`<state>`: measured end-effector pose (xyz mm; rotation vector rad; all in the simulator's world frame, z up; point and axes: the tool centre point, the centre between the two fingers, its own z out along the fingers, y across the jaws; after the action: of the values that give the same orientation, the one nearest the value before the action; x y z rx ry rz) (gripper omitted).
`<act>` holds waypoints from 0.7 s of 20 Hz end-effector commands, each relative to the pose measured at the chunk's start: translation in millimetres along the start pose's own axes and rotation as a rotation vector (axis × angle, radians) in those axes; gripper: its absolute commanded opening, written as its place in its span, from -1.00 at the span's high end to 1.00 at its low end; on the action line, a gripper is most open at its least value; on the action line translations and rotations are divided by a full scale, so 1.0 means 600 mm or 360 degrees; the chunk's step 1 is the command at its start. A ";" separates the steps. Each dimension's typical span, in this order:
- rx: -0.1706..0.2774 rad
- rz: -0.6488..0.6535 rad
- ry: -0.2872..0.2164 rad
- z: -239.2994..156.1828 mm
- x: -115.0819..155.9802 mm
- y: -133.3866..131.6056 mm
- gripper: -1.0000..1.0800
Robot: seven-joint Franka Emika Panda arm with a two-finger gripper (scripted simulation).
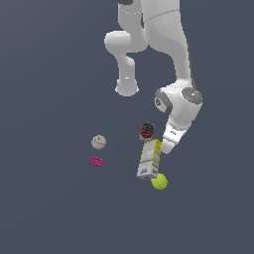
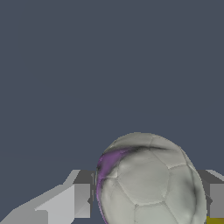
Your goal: Pick up a designated object from a clutter of objects.
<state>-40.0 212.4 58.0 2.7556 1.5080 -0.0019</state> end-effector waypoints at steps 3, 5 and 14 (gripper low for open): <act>-0.0002 0.0000 0.0002 -0.047 -0.003 0.015 1.00; -0.0001 -0.0001 0.0003 -0.073 -0.006 0.024 1.00; 0.0003 -0.0004 0.0005 -0.226 -0.017 0.072 1.00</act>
<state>-12.6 184.2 176.3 2.7561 1.5110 -0.0003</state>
